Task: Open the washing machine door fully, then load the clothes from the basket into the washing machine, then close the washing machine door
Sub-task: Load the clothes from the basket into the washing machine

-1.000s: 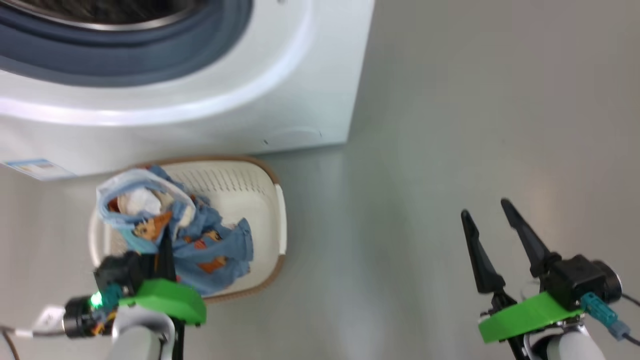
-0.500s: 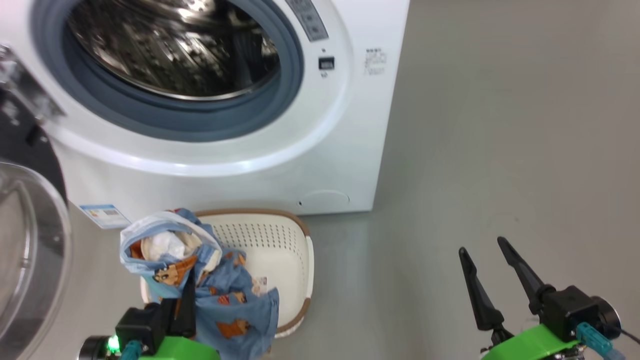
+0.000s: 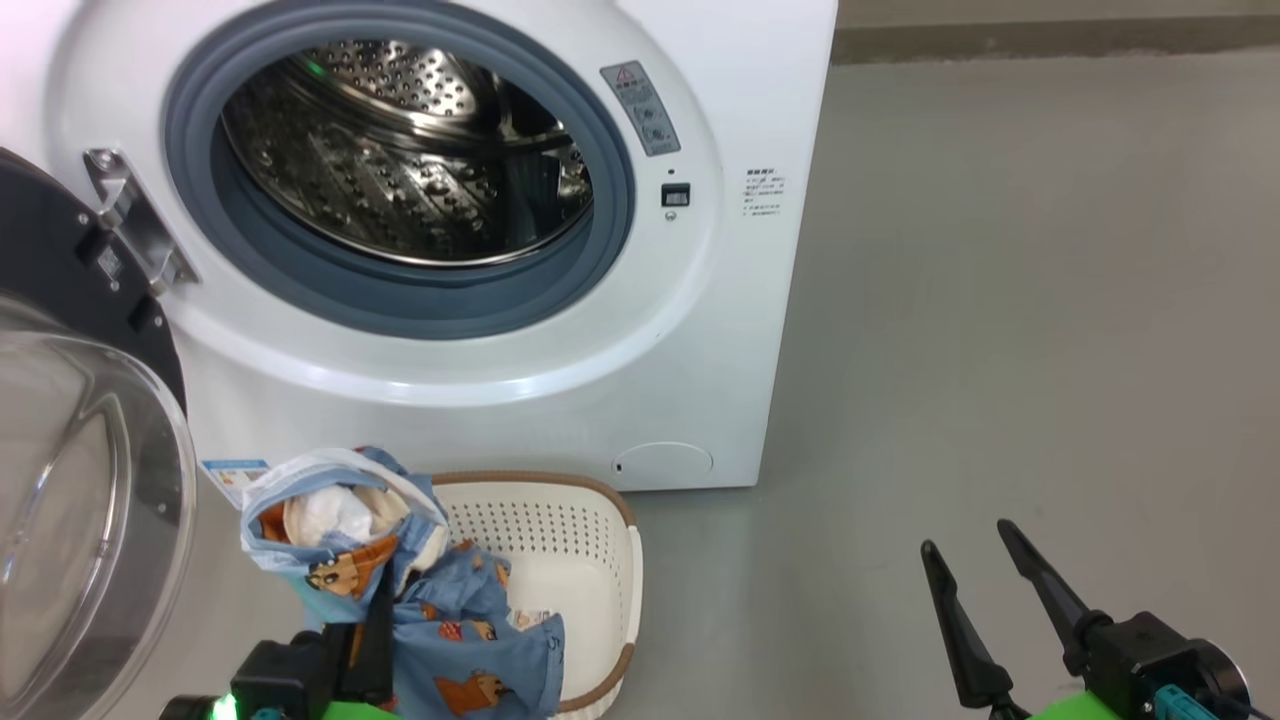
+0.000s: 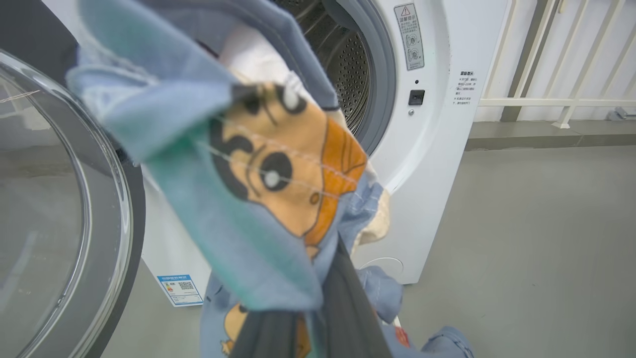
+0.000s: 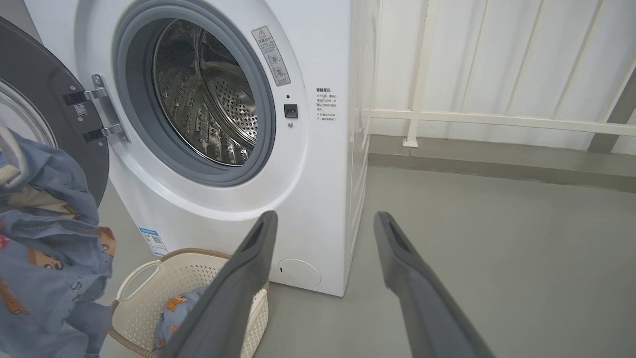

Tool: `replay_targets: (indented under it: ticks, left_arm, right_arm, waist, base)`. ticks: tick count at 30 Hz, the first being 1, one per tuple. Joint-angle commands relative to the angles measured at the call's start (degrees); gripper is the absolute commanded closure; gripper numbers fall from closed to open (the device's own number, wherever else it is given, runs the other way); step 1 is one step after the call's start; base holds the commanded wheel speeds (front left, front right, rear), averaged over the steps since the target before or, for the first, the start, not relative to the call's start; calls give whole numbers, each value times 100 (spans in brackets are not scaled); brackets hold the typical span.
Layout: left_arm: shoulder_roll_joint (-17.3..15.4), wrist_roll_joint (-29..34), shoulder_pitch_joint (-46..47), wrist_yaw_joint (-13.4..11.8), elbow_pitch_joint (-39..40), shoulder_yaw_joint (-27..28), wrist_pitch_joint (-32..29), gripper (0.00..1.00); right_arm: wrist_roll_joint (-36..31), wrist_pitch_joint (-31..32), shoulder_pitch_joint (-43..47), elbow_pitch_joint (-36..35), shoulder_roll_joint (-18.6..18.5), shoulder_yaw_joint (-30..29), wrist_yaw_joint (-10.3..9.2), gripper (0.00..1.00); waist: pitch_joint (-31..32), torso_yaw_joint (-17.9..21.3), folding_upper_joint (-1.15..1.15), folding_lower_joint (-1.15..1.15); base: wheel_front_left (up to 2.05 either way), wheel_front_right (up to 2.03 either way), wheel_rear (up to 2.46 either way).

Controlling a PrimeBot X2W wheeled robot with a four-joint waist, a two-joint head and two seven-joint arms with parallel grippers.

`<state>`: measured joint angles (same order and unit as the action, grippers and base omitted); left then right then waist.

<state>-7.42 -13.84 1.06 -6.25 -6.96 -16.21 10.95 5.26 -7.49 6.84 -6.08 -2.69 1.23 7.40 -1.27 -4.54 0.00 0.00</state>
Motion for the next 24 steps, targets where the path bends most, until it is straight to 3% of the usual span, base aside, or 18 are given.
replay_targets:
  ticks: [1, 24]
  left_arm:
    - [-110, -7, 72, -45, 216, 186, -17, 100]
    - [-166, -110, 105, -70, 219, 114, -38, 100]
  right_arm:
    - [-15, 40, -35, -177, -21, 140, 9, 0]
    - [46, 119, 67, -257, -20, 119, 9, 0]
  waist:
    - [69, 28, 0, 0]
    - [160, 100, 0, 0]
  base:
    - [0, 0, 0]
    - [0, 0, 0]
